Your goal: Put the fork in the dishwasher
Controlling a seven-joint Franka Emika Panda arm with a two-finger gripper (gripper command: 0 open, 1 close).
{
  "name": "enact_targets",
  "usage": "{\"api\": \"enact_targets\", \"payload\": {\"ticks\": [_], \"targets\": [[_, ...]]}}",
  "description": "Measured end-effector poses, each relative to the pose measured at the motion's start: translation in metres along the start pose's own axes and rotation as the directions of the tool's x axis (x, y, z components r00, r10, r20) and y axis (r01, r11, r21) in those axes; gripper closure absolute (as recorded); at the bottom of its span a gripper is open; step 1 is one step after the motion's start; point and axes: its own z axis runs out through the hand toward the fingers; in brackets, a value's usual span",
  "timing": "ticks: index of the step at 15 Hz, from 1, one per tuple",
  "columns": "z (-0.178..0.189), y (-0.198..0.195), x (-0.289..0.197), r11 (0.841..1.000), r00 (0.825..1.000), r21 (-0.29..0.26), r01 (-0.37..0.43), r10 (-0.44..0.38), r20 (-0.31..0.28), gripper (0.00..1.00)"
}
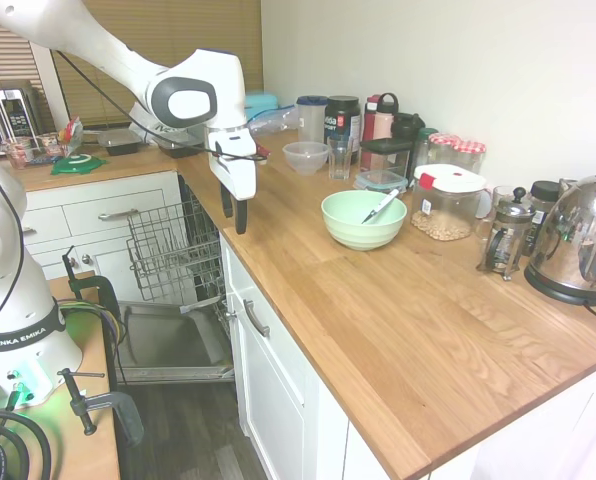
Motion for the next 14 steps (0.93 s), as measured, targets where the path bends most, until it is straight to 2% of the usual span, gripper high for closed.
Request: {"api": "enact_targets", "payload": {"ticks": [3, 6, 10, 14], "targets": [[0.007, -0.002, 0.001, 1.000, 1.000, -0.014, 0.004, -0.004, 0.010, 0.00], [-0.006, -0.003, 0.009, 1.000, 1.000, 0.014, -0.004, 0.004, -0.020, 0.00], [-0.061, 0.004, 0.026, 0.995, 0.995, 0.097, -0.007, 0.016, -0.096, 0.00], [-0.125, 0.009, 0.056, 0.986, 0.981, 0.164, 0.021, 0.012, -0.196, 0.00]]}}
